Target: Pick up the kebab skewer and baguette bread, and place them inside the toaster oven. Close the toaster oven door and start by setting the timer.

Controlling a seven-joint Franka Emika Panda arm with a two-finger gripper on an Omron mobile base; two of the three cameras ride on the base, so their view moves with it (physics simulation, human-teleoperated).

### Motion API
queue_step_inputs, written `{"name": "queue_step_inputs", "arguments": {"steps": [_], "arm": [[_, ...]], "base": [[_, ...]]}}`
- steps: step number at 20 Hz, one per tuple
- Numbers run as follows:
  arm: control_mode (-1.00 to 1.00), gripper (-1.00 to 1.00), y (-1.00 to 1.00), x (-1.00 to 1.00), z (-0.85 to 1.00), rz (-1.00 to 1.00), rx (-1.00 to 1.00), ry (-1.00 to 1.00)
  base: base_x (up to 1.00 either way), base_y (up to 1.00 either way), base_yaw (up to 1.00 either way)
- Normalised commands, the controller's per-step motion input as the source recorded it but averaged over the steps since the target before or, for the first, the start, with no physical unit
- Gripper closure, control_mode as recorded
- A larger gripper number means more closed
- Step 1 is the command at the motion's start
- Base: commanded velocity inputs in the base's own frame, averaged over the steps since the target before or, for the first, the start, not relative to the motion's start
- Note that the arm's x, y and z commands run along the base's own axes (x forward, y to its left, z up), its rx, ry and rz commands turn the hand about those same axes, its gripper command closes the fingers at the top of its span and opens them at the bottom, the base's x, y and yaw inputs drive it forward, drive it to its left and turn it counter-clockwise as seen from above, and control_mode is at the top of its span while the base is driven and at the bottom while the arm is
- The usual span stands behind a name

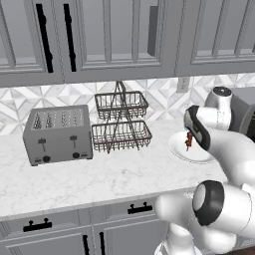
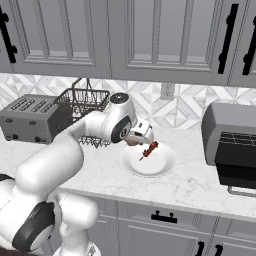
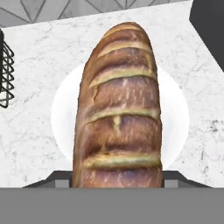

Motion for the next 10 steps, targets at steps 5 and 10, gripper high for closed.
{"name": "queue_step_inputs", "arguments": {"steps": [5, 10], "arm": [[-1.0, 1.0, 0.49, -0.54, 0.52, 0.0, 0.0, 0.0], [-1.0, 1.0, 0.39, -0.58, 0.32, 0.0, 0.0, 0.0]], "base": [[0.0, 0.0, 0.0], [0.0, 0.0, 0.0]]}}
